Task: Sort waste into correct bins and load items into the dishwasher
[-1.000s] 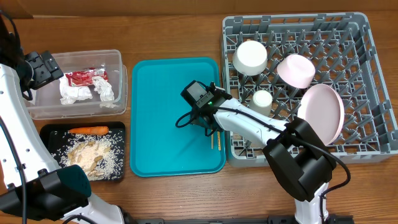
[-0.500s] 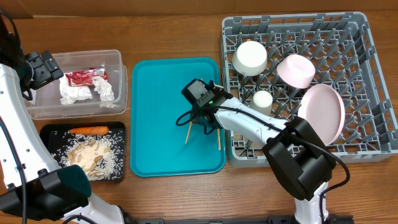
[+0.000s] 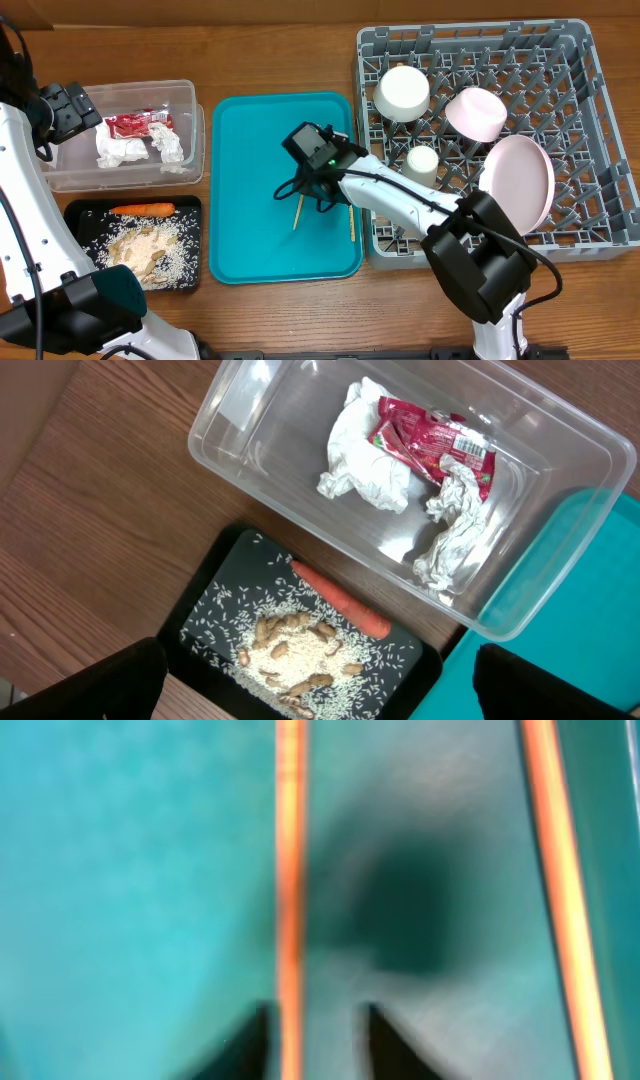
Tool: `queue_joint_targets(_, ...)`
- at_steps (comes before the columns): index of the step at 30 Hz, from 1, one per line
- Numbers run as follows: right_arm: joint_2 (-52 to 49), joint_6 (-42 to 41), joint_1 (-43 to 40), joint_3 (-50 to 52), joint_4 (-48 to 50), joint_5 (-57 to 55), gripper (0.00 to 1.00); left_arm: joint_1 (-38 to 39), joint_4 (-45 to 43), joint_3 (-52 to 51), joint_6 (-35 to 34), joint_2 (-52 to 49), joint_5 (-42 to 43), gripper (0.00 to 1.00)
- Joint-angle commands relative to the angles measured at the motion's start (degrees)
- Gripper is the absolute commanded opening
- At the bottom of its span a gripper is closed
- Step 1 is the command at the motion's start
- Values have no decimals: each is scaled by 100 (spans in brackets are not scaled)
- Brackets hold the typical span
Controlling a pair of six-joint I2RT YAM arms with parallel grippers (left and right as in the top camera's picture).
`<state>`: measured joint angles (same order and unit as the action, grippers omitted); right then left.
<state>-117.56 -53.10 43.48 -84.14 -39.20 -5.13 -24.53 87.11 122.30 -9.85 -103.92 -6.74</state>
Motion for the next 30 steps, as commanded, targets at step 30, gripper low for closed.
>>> queue_joint_targets(30, -142, -608, 446, -435, 577, -774, 52, -9, 2, 122, 85, 92, -74, 100)
